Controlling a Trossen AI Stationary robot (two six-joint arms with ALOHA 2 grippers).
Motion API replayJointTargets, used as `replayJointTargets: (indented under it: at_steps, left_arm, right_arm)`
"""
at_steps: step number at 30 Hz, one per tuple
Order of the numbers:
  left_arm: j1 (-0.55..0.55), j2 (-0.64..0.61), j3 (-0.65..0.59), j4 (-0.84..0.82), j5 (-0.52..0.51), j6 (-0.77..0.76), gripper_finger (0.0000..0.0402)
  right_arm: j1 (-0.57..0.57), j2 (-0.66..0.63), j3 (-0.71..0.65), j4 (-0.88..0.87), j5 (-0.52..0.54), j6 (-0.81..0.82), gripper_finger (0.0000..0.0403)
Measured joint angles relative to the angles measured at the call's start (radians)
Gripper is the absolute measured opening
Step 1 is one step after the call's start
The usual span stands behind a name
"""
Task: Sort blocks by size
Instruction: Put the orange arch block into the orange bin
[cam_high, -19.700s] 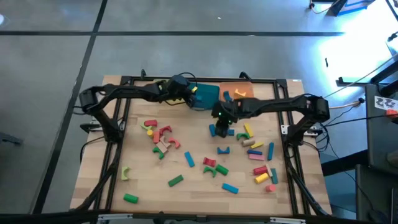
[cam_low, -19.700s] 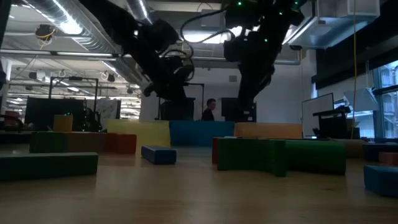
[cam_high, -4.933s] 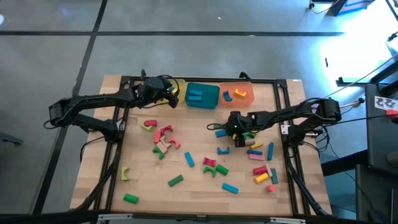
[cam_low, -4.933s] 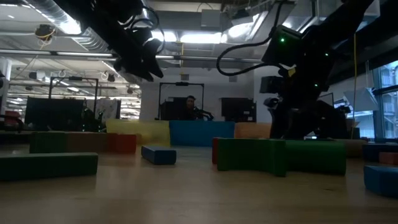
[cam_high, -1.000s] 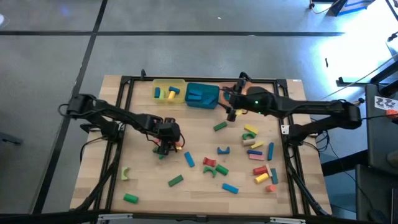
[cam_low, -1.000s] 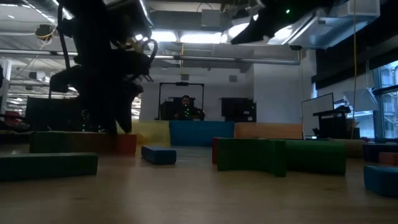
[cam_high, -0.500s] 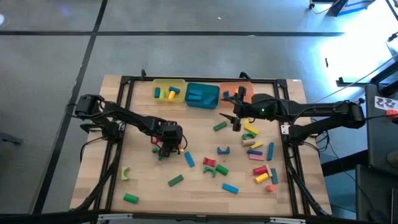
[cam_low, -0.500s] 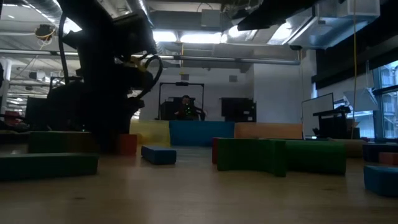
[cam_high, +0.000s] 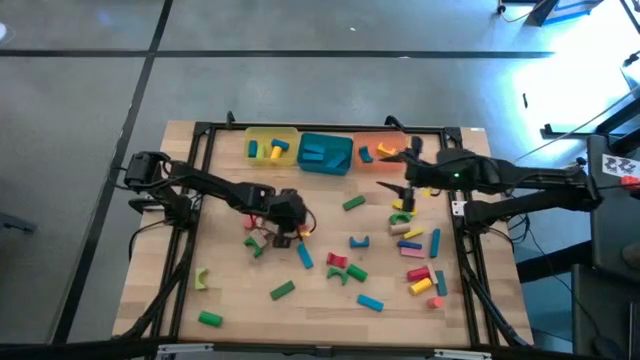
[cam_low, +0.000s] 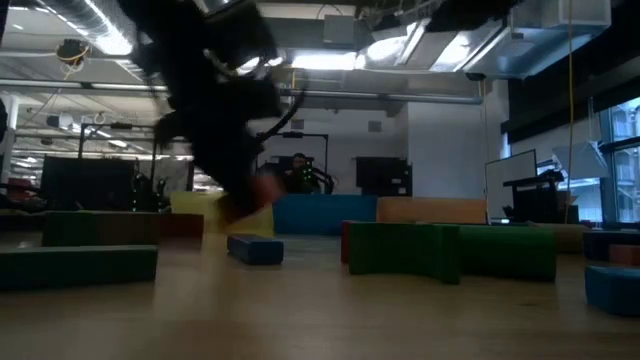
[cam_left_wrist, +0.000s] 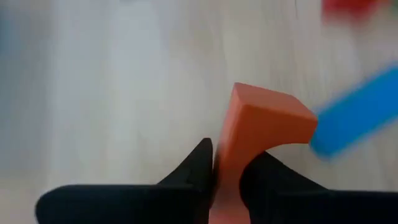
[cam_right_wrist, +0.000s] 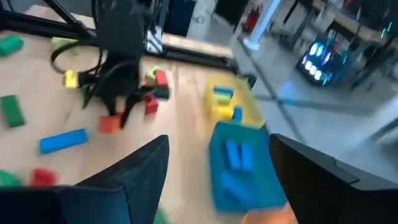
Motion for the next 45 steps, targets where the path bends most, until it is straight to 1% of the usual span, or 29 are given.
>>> replayJointTargets:
  at_steps: [2,4,7,9,11,13,17,25,30,33,36,40,45]
  left_arm:
    - [0.026,0.000,0.029,0.062,0.000,0.018,0.0045]
    - [0.058,0.000,0.051,0.163,0.001,0.046,0.0045]
    - [0.116,0.000,0.063,0.365,0.003,0.080,0.0045]
    - [0.161,0.011,0.071,0.512,0.003,0.090,0.0045]
    - [0.205,0.040,0.083,0.642,0.003,0.088,0.0045]
    - [0.244,0.087,0.106,0.747,0.012,0.089,0.0045]
    - [0.304,0.217,0.202,0.880,0.058,0.093,0.0045]
    - [0.380,0.500,0.471,0.886,0.063,0.083,0.0046]
    - [0.404,0.611,0.569,0.885,0.062,0.099,0.0046]
    - [0.406,0.642,0.604,0.878,0.055,0.105,0.0048]
    - [0.409,0.647,0.629,0.851,0.034,0.086,0.0063]
    - [0.409,0.647,0.642,0.801,0.014,0.066,0.0103]
    - [0.403,0.647,0.645,0.819,0.013,0.001,0.0152]
  right_arm:
    - [0.000,-0.026,0.000,-0.076,-0.030,0.081,0.0280]
    - [0.000,-0.037,0.000,-0.169,-0.092,0.152,0.0280]
    - [0.000,-0.034,0.000,-0.278,-0.239,0.243,0.0280]
    - [0.000,-0.021,0.000,-0.318,-0.338,0.282,0.0280]
    - [0.000,-0.007,-0.001,-0.346,-0.403,0.311,0.0280]
    - [0.000,0.006,-0.001,-0.340,-0.427,0.337,0.0280]
    - [0.000,0.037,-0.001,-0.338,-0.412,0.356,0.0280]
    - [0.000,0.100,-0.001,-0.319,-0.390,0.356,0.0280]
    - [0.000,0.135,-0.001,-0.321,-0.390,0.356,0.0280]
    - [0.000,0.152,-0.001,-0.321,-0.388,0.356,0.0280]
    - [0.000,0.172,-0.001,-0.319,-0.378,0.353,0.0280]
    - [-0.001,0.200,-0.001,-0.318,-0.347,0.352,0.0280]
    - [-0.001,0.225,-0.001,-0.321,-0.345,0.351,0.0280]
